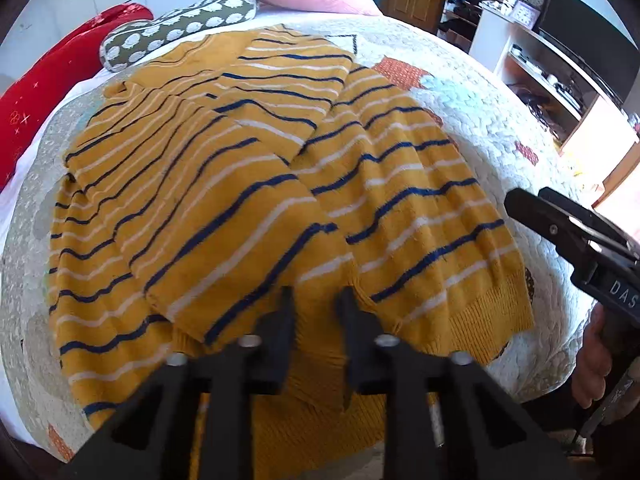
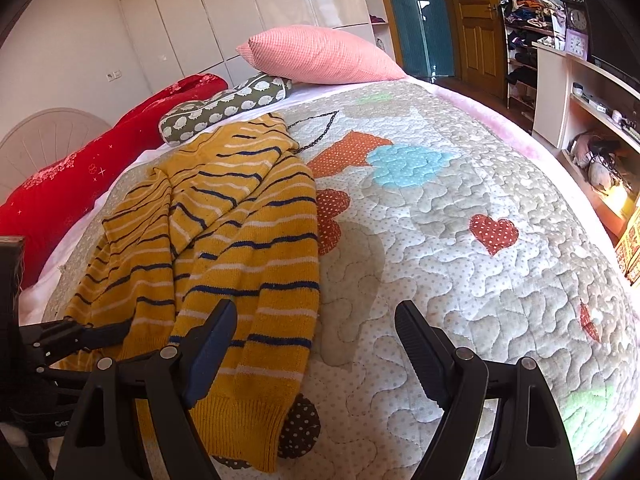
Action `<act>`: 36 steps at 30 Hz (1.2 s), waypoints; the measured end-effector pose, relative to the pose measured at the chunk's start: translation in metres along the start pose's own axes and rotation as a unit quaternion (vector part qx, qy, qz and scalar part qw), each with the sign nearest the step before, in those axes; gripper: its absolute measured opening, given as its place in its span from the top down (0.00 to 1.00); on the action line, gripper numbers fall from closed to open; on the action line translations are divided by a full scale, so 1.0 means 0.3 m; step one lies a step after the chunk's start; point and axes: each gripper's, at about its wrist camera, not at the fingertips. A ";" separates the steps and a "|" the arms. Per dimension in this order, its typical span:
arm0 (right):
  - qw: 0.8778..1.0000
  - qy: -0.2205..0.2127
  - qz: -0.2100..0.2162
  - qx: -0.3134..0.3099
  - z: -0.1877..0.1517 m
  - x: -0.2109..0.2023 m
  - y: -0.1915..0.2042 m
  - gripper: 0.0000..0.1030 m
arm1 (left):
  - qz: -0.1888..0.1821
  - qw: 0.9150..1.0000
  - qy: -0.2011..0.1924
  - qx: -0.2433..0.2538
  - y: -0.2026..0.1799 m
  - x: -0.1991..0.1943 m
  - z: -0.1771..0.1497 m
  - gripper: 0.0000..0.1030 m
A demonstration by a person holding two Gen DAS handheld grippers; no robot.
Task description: Fold small clothes
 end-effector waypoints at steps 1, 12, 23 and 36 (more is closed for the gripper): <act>1.000 -0.002 -0.001 -0.002 -0.001 -0.004 -0.002 0.18 | -0.017 1.000 -0.011 -0.017 0.023 -0.025 0.005 0.90; 0.999 -0.002 -0.001 -0.039 0.025 -0.030 0.066 0.27 | -0.036 0.959 -0.175 -0.218 0.493 -0.471 -0.093 0.93; 0.989 0.021 0.073 -0.130 0.087 0.007 0.361 0.27 | 0.135 0.862 -0.210 -0.441 1.038 -0.624 -0.389 0.92; 0.974 0.088 0.127 -0.168 0.042 0.138 0.676 0.30 | 0.114 0.871 -0.250 -0.407 0.889 -0.709 -0.499 0.71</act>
Point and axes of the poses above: each gripper's, at about its wrist camera, not at the fingertips, and x roughly the way its jaws point, y to its left, z to its top, and after that the axes turned 10 degrees about -z, right-handed
